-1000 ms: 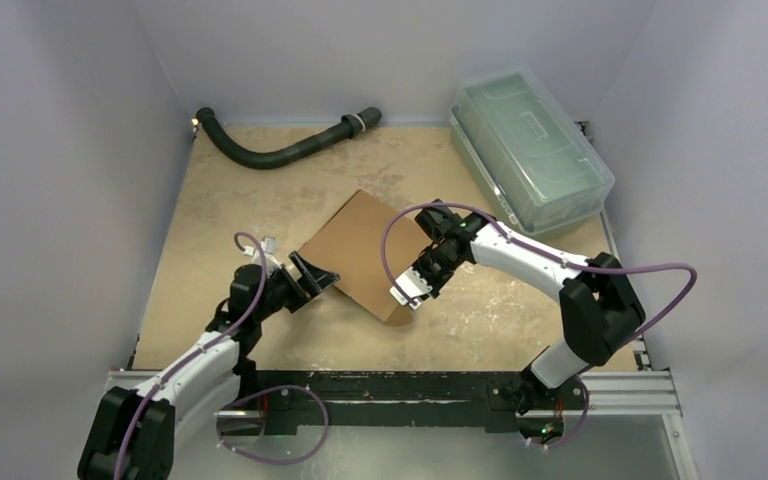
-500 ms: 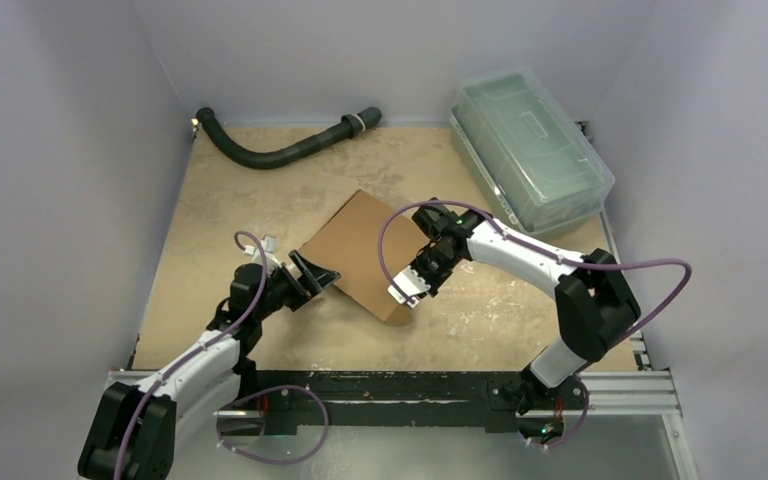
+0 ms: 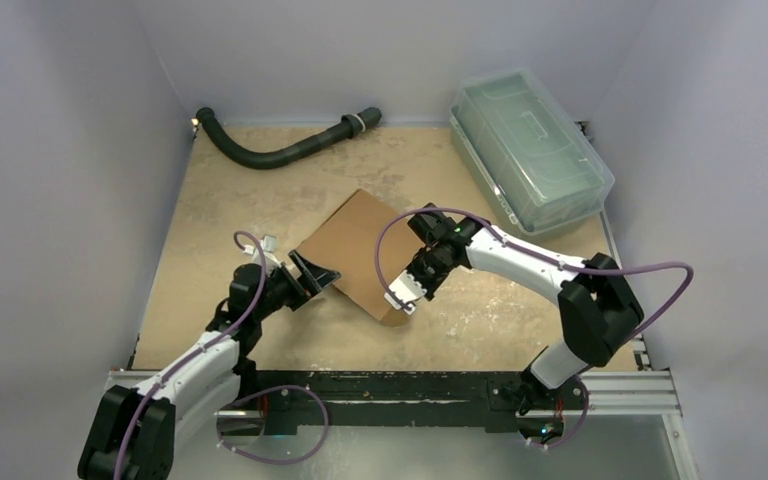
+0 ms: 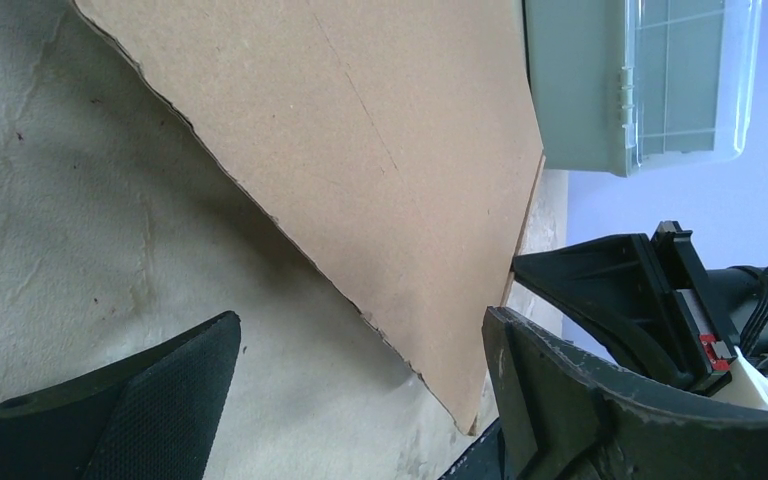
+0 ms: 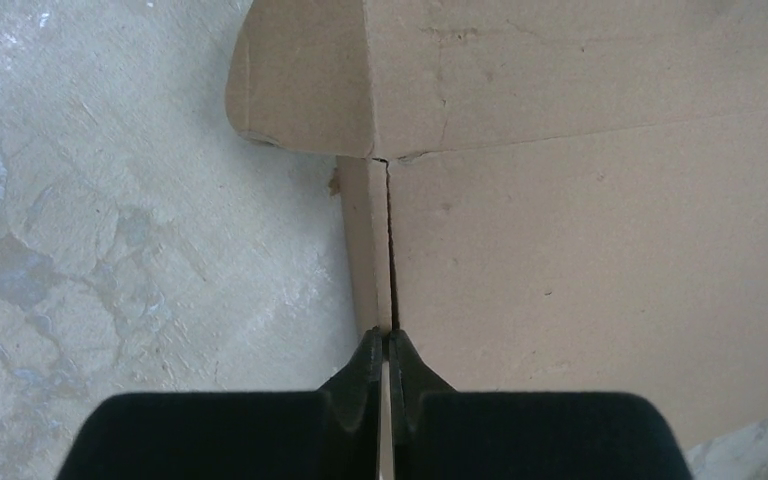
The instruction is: Fold the paper box
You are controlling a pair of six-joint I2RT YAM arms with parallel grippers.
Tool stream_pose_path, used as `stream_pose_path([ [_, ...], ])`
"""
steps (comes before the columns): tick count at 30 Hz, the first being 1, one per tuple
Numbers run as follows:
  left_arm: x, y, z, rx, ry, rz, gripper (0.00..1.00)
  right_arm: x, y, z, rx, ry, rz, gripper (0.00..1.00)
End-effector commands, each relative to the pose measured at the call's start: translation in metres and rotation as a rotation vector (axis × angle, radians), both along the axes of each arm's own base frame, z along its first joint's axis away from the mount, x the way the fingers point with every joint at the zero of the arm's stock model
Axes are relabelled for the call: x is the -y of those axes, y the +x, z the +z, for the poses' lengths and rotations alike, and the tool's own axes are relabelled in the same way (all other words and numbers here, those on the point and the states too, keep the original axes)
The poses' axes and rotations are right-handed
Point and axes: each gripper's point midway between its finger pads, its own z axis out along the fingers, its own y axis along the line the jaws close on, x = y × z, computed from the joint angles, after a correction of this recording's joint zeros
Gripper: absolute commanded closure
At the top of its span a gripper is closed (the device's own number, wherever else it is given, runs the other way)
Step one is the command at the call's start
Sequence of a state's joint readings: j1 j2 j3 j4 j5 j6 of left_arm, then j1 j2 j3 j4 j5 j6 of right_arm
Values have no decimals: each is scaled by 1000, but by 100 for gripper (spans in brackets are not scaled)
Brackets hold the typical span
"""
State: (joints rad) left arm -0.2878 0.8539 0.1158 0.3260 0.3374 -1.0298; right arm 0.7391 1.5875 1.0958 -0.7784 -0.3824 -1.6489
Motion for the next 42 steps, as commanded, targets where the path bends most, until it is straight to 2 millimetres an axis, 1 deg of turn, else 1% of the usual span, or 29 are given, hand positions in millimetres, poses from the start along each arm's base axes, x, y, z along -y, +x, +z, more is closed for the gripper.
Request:
stream_pose_path([
  [1,1,2,9,28,-18,-4,10,4,-18,-11,-50,6,-6,100],
  [7,3,0,25,57,-50,-13,9,-7,-28,14,-85,154,-24,100],
  [11,6,-5,30,59,-97,-14,6,-8,-25,33,-116,250,-51,100],
  [16,9,-9,33,53,-185,-5,6,-7,-25,46,-149,322,-64,100],
  [20,12,-8,43,52,-245,-7,5,-8,-27,50,-183,357,-64,100],
  [26,15,-2,70,104,-313,-4,4,-7,-29,52,-211,382,-66,100],
  [28,15,0,75,113,-331,4,3,-8,-30,54,-216,388,-63,100],
  [37,18,13,84,124,-379,25,2,-9,-33,59,-232,411,-55,100],
  [42,23,21,83,124,-372,35,2,-10,-33,63,-236,425,-50,100],
])
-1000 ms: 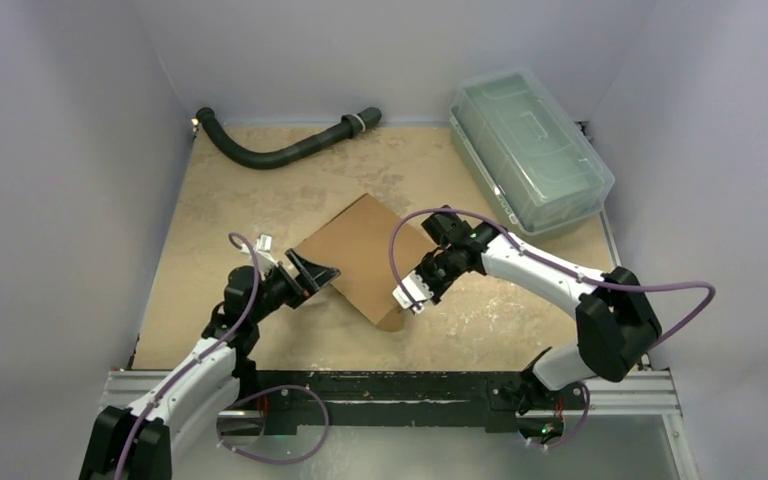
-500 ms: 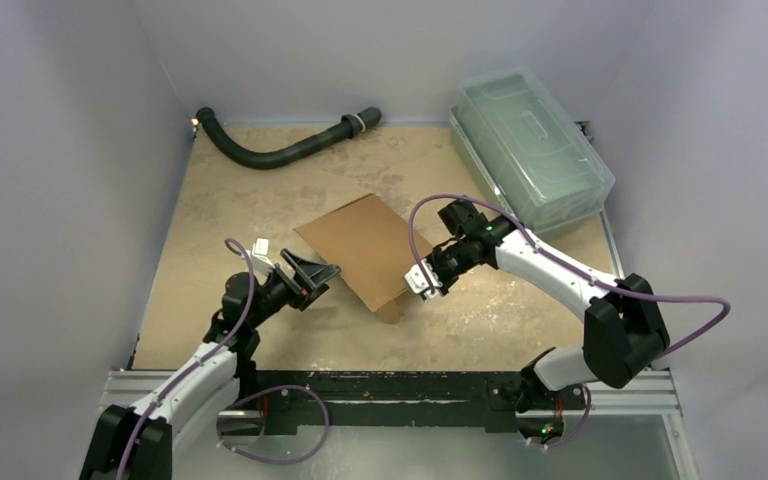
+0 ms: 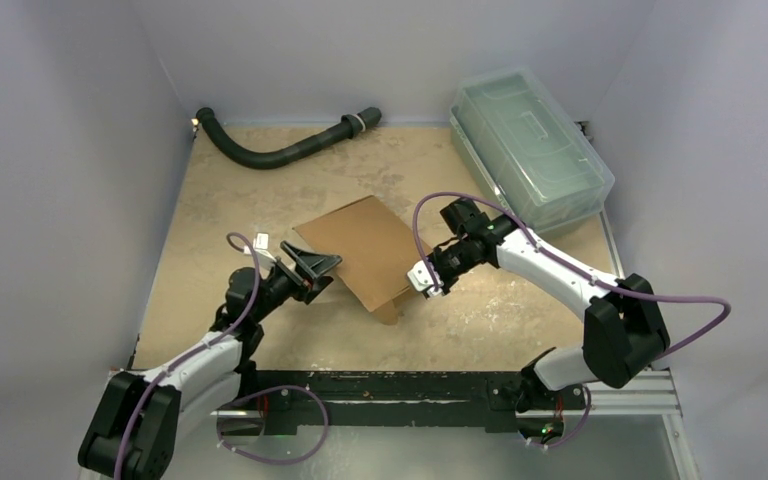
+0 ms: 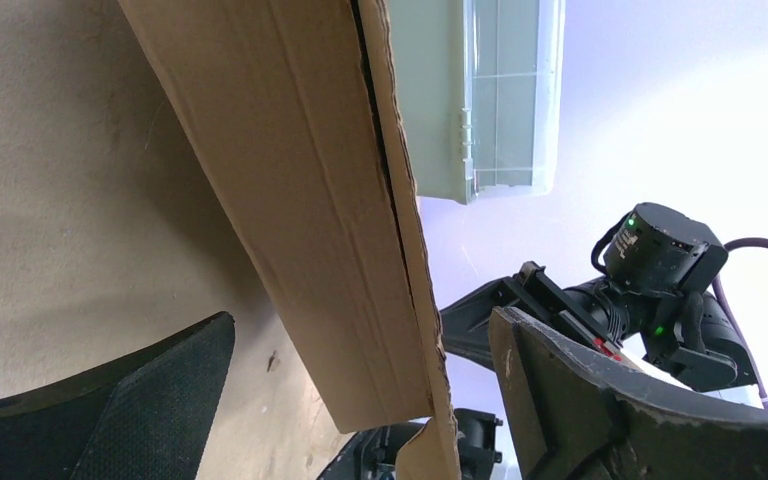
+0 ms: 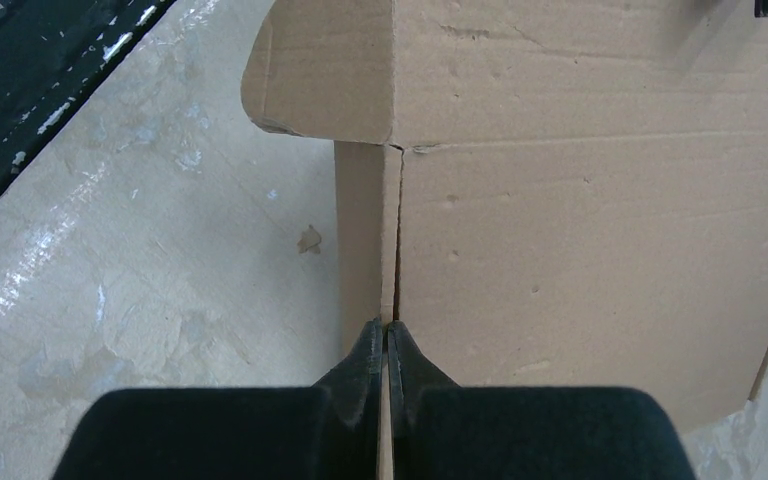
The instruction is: Fold the paper box
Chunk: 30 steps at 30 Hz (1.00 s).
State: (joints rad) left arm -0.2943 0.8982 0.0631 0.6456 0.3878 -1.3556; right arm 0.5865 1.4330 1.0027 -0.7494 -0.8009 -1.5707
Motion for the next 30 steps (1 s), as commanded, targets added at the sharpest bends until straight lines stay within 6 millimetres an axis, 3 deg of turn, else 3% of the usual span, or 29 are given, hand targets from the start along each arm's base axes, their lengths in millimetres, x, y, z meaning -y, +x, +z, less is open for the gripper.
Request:
stream_pose_path([
  [1,7,16,37,114,-47,18,2,-6,-7,19,-10,72,22,100],
  [20,26,36,13,3,-2,66,2,-7,-8,23,-9,89,29,100],
  [30,35,42,9,-3,0,70,16,-7,-8,24,-4,92,31,100],
])
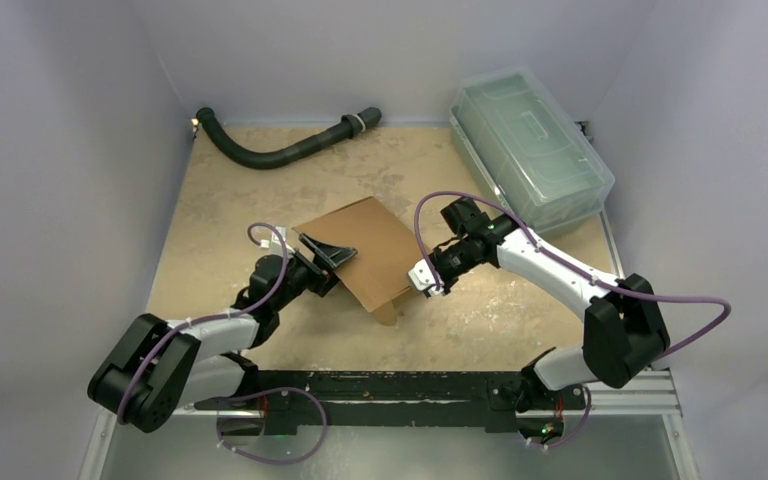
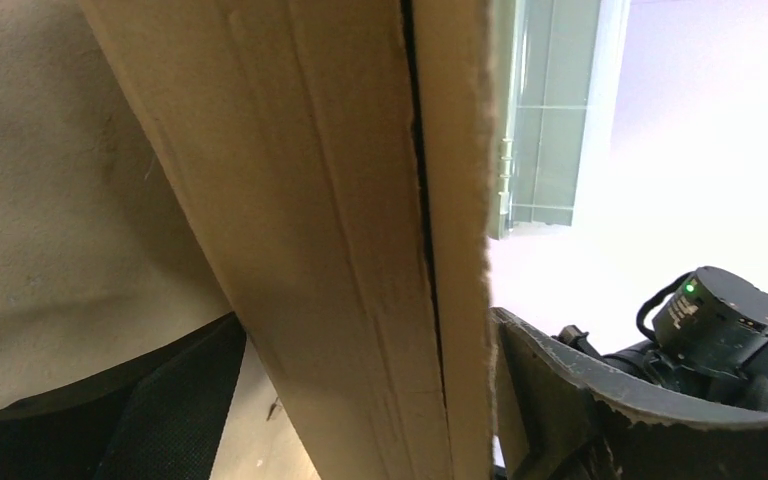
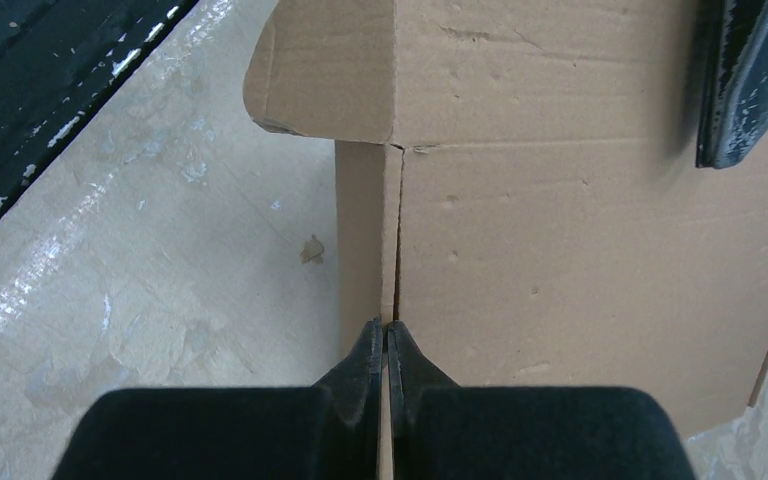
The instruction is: Fold the paper box
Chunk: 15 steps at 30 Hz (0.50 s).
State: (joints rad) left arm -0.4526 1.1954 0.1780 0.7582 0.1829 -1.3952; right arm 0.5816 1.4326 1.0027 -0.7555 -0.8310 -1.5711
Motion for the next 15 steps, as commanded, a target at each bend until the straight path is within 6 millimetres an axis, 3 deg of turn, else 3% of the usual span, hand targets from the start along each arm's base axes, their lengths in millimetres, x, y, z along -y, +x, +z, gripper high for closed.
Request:
stream_pose_path([
  [1,6,14,24,74,-37,20,19,-6,-5,22,16,73,23,100],
  [9,7,16,29,80,-52,36,53,-6,-5,23,13,75,9,100],
  [13,4,16,30,64,-69,56,57,-7,-2,26,18,84,-18,99],
  [15,2,16,35,66,-79,67,58,-7,1,29,18,95,-46,88],
])
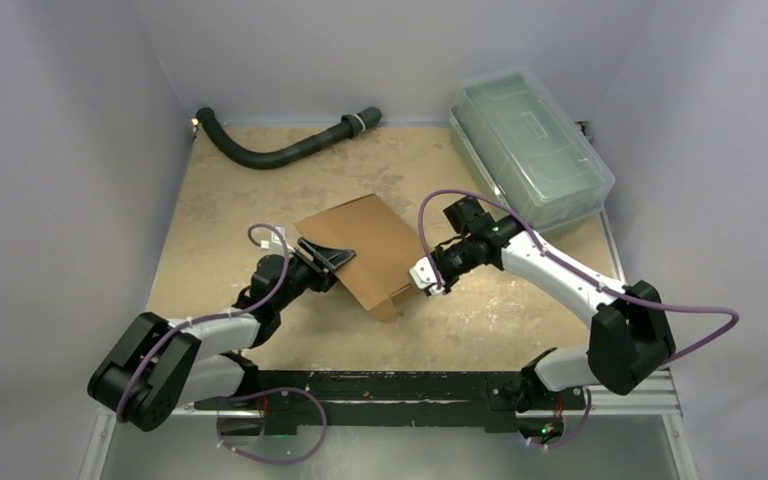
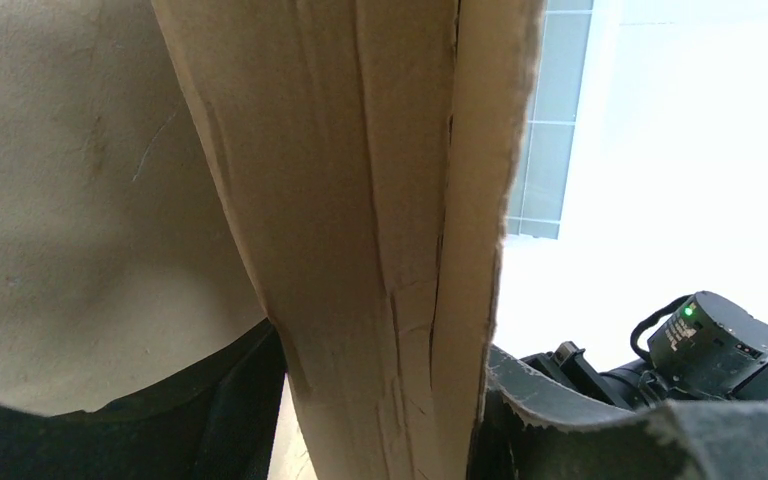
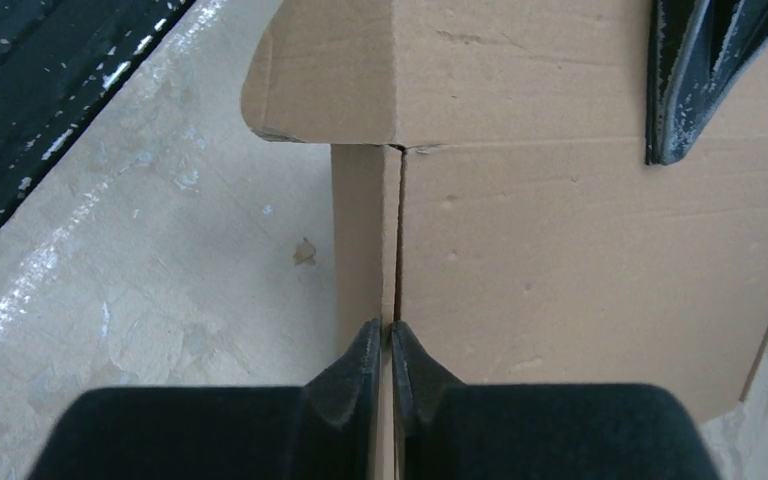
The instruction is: Fold the paper box
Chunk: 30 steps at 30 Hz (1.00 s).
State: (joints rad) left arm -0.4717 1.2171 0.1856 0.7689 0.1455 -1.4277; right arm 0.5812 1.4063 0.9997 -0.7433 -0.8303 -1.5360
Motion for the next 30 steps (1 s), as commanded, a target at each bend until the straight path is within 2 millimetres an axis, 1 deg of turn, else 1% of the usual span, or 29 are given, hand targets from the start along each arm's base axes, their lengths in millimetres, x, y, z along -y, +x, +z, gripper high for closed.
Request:
stream_pose_path([
  [1,-1,12,37,84,-66,48,58,-6,0,23,17,86,-29,80],
  [3,-2,12,41,82,-72,58,58,-5,0,31,10,104,-52,67],
  [6,-5,13,47,69,-88,77,58,-2,0,51,5,142,-107,46],
  [7,-6,13,47,51,-94,87,58,0,4,60,20,156,-143,41],
  [9,-6,15,49,8,-104,105,59,5,8,69,52,172,-207,30],
  [10,-7,16,48,-28,-109,116,59,6,8,71,56,187,-231,22],
  [11,-8,16,42,-81,-101,129,59,8,7,74,68,209,-253,17],
  [12,-8,18,42,-113,-108,142,59,8,7,73,73,223,-272,11],
  [14,-8,20,44,-164,-132,165,60,10,15,69,100,234,-314,2],
  [16,-9,22,46,-215,-157,194,61,10,24,66,111,244,-364,1],
  [19,-11,25,54,-250,-198,226,62,9,39,60,158,249,-430,1],
  [24,-12,26,62,-271,-248,248,64,6,59,61,285,292,-526,1],
  [30,-7,27,68,-267,-270,227,64,-8,56,59,362,324,-494,1],
])
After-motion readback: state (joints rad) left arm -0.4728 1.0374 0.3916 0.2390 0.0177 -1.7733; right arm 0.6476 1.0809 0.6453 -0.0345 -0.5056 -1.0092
